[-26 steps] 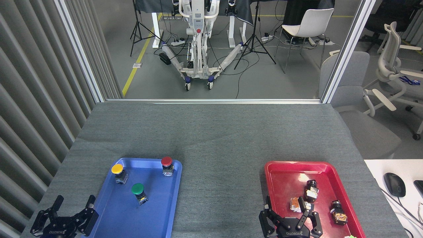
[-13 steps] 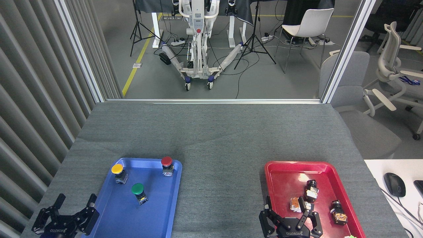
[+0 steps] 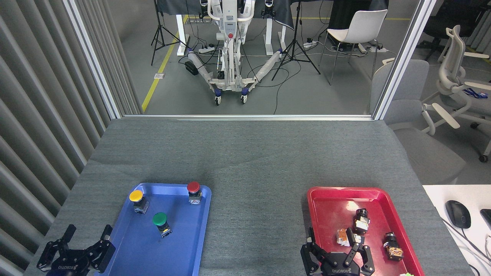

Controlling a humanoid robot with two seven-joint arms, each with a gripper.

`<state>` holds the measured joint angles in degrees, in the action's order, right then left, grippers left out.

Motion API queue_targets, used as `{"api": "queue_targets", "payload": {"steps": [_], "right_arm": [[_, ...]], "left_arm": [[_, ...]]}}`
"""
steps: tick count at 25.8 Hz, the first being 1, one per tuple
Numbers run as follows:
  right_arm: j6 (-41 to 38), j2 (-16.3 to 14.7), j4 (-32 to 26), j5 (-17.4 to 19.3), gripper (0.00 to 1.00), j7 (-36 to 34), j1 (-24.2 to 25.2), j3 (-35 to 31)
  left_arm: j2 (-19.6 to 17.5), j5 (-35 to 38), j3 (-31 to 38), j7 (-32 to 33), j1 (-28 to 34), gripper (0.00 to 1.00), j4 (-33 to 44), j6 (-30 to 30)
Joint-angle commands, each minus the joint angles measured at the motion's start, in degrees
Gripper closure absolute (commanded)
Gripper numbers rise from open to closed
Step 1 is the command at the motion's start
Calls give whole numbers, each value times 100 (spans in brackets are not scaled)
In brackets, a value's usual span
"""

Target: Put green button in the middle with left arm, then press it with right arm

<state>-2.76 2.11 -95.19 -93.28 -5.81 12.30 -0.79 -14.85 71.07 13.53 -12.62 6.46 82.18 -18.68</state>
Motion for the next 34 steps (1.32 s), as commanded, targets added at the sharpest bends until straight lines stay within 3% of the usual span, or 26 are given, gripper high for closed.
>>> {"api": "queue_targets", "payload": {"steps": [1,34], "right_arm": [[-5,0,0,-5,0,1,0,0],[-5,9,18,-5,0,1,0,0]], "left_arm": [[0,3,0,5,4,1,0,5],[0,-6,0,23,66,1,0,-4]]}}
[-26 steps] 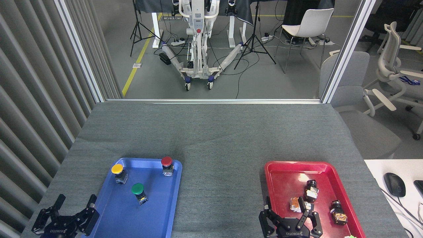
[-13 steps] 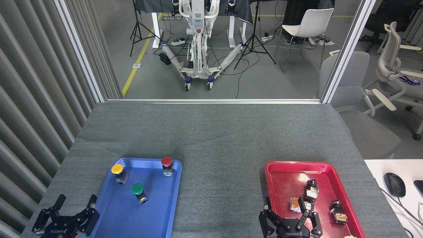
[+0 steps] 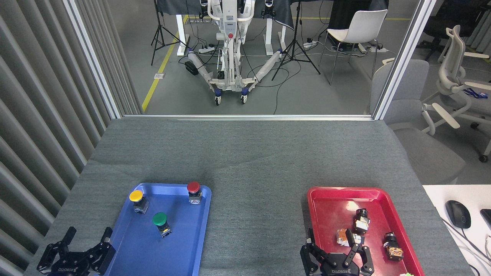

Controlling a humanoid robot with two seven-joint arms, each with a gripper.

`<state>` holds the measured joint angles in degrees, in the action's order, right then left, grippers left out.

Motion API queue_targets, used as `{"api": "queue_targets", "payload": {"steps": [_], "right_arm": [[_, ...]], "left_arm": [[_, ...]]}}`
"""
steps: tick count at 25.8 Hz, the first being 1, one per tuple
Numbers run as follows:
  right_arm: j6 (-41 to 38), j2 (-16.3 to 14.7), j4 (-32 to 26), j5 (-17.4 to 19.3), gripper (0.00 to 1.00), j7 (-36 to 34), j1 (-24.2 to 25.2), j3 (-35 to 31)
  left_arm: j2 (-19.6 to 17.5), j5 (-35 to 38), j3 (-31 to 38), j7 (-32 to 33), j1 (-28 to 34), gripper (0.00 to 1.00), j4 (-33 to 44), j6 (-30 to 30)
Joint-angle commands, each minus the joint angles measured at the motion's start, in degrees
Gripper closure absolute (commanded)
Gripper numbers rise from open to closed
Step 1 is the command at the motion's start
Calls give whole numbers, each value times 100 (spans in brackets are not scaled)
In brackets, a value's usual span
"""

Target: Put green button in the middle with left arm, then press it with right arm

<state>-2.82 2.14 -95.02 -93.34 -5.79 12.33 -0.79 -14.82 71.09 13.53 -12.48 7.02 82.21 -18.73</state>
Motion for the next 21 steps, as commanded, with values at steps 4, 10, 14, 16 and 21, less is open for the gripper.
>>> {"api": "queue_targets", "payload": {"steps": [4,10,14,16,21], "right_arm": [[1,6,1,0,0,-1,6,0],[1,6,1,0,0,-1,-3,0],[1,6,1,0,0,-1,-3,0],[1,6,1,0,0,-1,-3,9],[1,6,1,0,0,-1,-3,0]], "left_arm": [[-3,-8,0,9,-8,1,-3,1],[-3,-8,0,17,-34,1,-12,10],[-3,-17,0,17,-61,1,-12,10],[-3,-17,0,53,-69,1,-12,10],[-12,-17,0,97,-78,1,-74,19]]}}
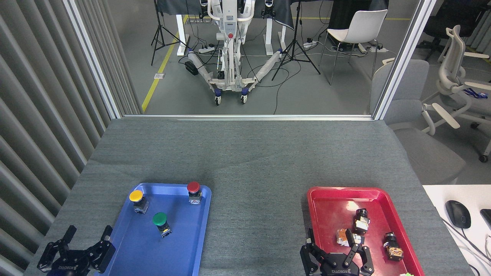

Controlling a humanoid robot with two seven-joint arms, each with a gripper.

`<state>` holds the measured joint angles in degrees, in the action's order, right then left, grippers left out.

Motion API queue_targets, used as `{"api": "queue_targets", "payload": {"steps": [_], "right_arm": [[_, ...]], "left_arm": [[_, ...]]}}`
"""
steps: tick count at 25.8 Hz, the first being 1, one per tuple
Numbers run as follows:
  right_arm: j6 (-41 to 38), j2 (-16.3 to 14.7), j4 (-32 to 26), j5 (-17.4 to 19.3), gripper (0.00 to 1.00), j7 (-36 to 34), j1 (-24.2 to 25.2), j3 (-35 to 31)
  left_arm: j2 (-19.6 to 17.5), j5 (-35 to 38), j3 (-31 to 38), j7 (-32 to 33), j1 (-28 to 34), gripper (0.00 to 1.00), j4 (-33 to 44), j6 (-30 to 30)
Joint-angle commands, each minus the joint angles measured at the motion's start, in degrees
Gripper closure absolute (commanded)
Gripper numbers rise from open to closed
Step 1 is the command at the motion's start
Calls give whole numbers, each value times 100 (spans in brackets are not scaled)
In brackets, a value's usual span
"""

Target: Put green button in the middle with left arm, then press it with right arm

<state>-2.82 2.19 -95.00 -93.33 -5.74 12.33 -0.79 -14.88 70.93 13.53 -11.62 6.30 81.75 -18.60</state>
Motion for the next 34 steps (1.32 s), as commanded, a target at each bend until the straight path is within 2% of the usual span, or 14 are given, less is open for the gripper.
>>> {"api": "queue_targets", "payload": {"steps": [1,31,34], "right_arm": [[1,1,-1,-1,0,-6,-3,0],[-87,-8,25,52,0,20,-3,-35],[-87,-17,25,52,0,11,-3,-70]], "left_arm": [[3,0,0,11,-6,1,-27,-4],[-41,17,-9,20,38,1,-9,-39],[-41,140,-483,108,99,1,78,-311]]}}
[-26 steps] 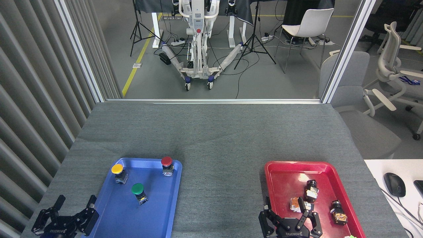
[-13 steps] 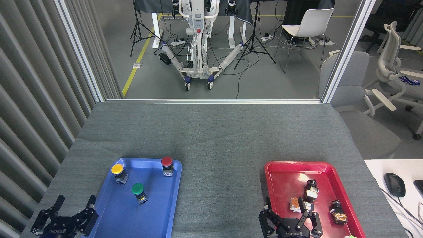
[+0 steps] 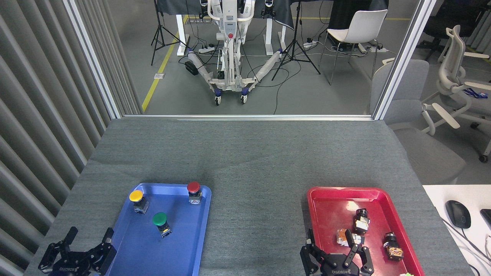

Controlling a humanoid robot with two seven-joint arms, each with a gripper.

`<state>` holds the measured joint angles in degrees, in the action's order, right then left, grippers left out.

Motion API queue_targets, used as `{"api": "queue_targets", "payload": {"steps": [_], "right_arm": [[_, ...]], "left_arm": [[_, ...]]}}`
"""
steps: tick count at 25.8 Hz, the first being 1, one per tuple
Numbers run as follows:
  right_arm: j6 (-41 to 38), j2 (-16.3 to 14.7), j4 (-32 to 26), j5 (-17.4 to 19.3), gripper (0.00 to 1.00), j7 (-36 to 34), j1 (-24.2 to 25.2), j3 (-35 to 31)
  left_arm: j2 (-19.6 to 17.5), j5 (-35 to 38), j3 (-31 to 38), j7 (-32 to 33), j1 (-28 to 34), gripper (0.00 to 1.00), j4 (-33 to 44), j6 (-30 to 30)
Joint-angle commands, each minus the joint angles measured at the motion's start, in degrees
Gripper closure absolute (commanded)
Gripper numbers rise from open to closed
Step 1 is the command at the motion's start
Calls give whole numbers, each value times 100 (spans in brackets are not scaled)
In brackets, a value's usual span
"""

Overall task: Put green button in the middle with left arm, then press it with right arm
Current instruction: 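Reach the left gripper into the blue tray and grasp the green button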

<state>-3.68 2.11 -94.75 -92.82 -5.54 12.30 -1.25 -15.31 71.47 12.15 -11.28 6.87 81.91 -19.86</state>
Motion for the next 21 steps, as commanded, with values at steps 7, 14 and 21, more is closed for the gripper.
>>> {"api": "queue_targets", "payload": {"steps": [7,14,21], "right_arm": [[52,-53,18,9,0,0,0,-16],[192,17,18,-8,0,-26,-9,-34],[315,-387,18,220,0,9,-211,265]], "left_arm": [[310,931,-1031,29,-213,1,-263,34],[345,931,-1751,82,-1048,1,-1238,8],[380,922,-1760,73,-1417,1,-1783,34]]}}
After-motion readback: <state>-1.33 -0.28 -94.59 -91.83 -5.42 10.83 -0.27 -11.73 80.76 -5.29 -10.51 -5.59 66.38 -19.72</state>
